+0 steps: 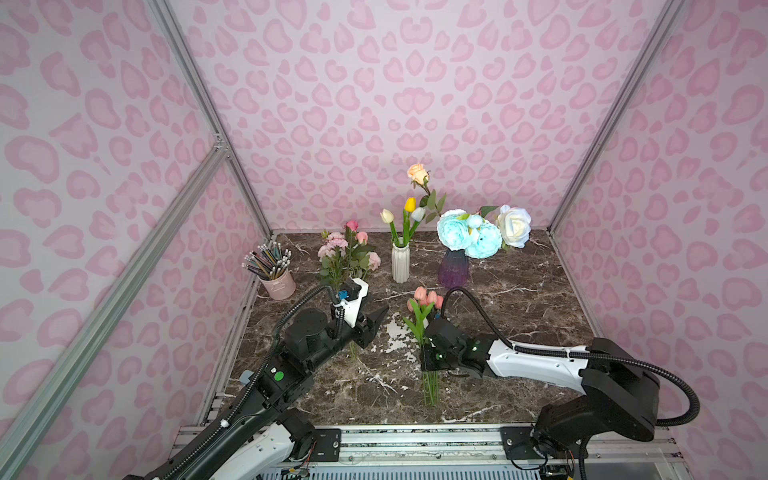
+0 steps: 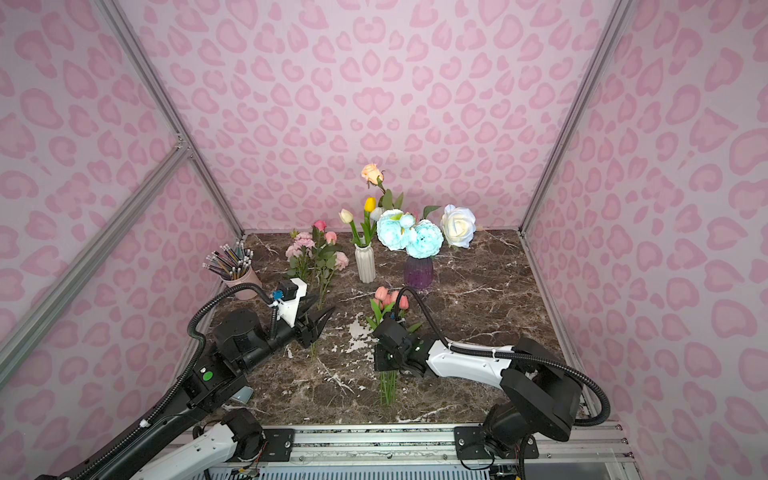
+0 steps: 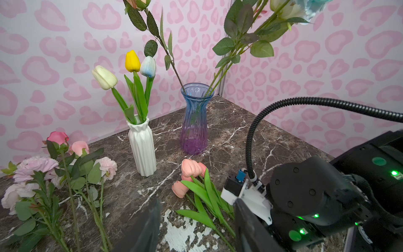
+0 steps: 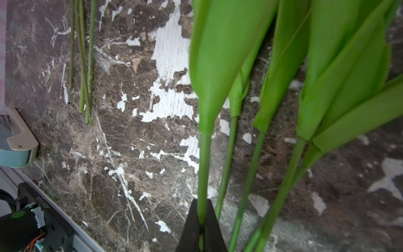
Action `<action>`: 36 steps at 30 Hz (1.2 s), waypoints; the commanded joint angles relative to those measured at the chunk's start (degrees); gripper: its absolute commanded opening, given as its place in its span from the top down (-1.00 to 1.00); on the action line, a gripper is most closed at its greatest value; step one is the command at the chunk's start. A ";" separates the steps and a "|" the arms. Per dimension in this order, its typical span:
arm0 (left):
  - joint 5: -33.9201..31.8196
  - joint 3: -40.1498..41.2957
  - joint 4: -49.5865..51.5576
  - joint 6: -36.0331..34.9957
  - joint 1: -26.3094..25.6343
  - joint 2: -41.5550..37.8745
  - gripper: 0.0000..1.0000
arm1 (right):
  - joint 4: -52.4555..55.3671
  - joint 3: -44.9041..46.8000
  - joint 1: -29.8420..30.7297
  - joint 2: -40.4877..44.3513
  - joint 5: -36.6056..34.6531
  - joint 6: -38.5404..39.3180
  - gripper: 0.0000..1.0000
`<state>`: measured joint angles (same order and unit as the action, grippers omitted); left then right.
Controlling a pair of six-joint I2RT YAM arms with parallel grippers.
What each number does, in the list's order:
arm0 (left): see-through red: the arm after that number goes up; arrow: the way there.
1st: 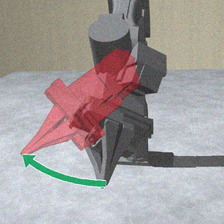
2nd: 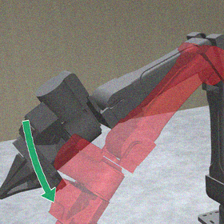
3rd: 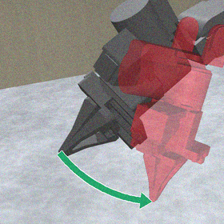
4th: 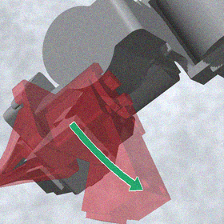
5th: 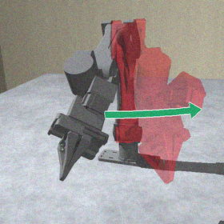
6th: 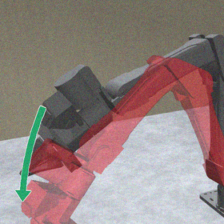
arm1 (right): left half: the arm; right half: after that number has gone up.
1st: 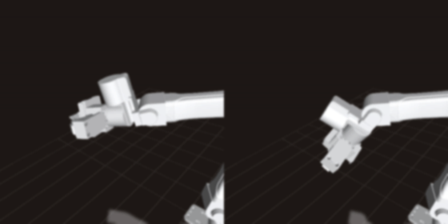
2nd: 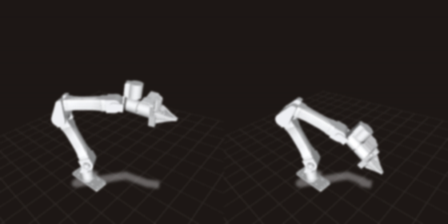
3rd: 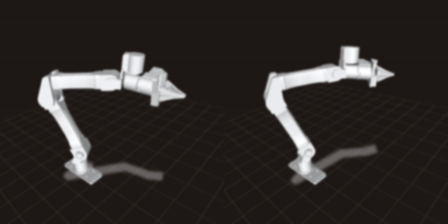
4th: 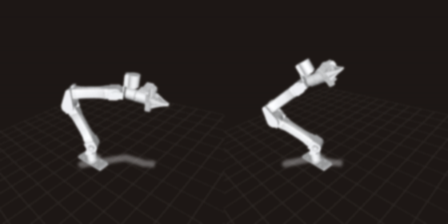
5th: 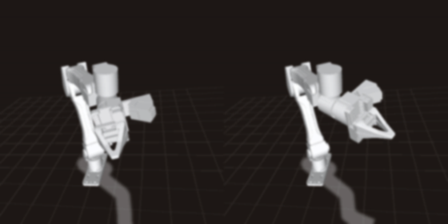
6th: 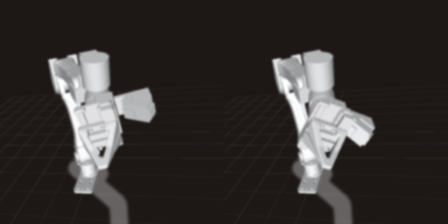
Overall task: Pick out pink flowers from the vase
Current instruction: Place the flower at the center of the board.
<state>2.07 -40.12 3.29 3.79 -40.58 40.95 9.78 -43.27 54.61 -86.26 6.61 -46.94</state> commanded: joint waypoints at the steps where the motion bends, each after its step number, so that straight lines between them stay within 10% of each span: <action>1: -0.48 -0.14 -0.49 -0.51 -0.03 -0.26 -0.12 | 0.55 0.03 -0.58 -1.38 1.07 0.88 1.00; 27: -0.48 -0.15 -0.39 -0.67 -0.38 -1.13 -0.13 | -2.58 -0.32 -4.06 -3.91 2.88 -0.74 0.58; 36: -0.73 -0.07 -0.28 -0.46 -0.36 -0.22 -0.37 | 3.68 -2.27 -1.40 7.26 -3.19 1.57 0.06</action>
<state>1.08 -40.12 4.12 3.36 -40.95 40.40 10.68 -45.32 52.82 -81.82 7.27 -46.83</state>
